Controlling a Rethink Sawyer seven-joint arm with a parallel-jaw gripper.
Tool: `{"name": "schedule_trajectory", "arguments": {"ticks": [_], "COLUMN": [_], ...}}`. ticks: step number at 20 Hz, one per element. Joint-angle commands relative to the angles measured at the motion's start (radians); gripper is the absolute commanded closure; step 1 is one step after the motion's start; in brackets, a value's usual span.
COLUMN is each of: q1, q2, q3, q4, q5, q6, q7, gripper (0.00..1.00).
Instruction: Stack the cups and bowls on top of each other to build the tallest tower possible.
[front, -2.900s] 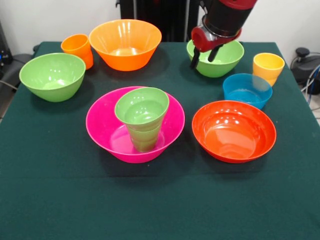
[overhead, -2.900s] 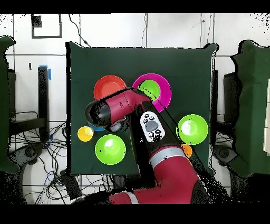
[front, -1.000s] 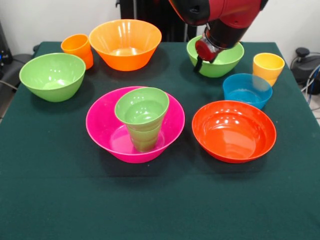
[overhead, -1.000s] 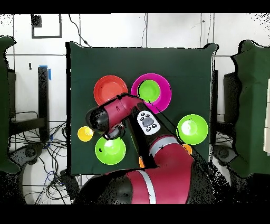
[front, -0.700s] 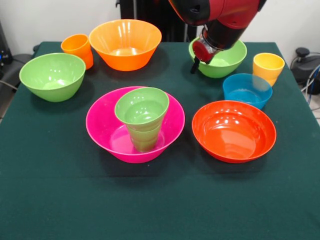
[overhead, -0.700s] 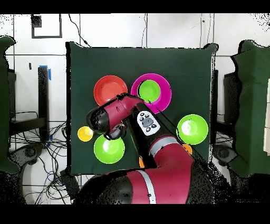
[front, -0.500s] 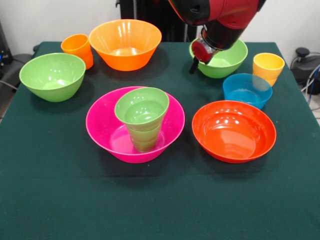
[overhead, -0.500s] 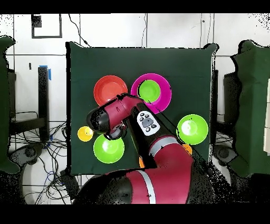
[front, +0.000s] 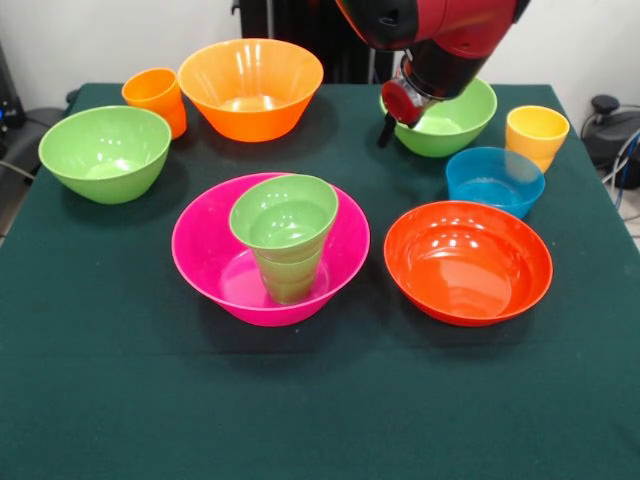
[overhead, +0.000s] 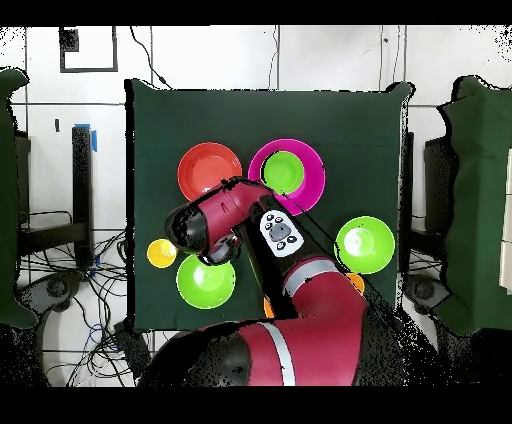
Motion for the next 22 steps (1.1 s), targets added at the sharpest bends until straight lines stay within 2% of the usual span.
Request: {"name": "schedule_trajectory", "arguments": {"ticks": [1, 10, 16, 22], "q1": [-0.002, -0.004, 0.013, 0.038], "q2": [0.014, -0.011, -0.038, -0.026], "q3": [-0.003, -0.001, -0.009, -0.008], "q4": [0.053, 0.083, 0.137, 0.137], "q5": [-0.071, -0.060, -0.072, -0.072], "q6": [0.048, 0.058, 0.004, -0.024], "q7": [-0.179, -0.174, -0.111, -0.066], "gripper": [0.00, 0.00, 0.00, 0.00]}}
